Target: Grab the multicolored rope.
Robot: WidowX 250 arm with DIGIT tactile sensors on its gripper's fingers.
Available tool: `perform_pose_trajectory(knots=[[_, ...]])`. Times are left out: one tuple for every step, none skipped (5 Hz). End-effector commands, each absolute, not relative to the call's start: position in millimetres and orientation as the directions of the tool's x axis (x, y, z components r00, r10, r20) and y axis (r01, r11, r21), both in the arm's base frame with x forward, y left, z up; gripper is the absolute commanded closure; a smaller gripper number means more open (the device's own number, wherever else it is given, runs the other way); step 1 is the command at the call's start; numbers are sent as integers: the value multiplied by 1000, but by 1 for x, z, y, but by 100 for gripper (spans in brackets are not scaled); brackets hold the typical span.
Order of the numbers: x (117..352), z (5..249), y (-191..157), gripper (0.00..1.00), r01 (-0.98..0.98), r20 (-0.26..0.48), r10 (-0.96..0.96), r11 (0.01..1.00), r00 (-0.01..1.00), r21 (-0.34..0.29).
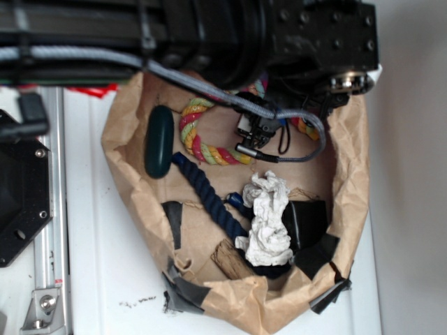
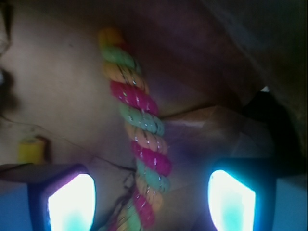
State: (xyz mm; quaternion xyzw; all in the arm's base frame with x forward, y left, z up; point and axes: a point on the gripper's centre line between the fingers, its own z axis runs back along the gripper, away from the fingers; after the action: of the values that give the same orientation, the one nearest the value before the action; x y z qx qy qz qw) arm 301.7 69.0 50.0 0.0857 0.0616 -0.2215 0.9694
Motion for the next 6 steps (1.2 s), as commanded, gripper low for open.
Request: perform_pose_trajectory(knots=[[321, 34, 73, 0, 123, -5, -123, 982, 992, 140], [325, 30, 73, 0, 78, 16, -81, 988, 997, 134], [322, 29, 74, 100, 39, 42, -44, 993, 998, 113], [322, 29, 75, 100, 11, 39, -15, 996, 999, 94], [322, 29, 74, 100, -1, 42, -3, 996, 999, 93], [323, 29, 76, 100, -13, 31, 11, 997, 999, 74]])
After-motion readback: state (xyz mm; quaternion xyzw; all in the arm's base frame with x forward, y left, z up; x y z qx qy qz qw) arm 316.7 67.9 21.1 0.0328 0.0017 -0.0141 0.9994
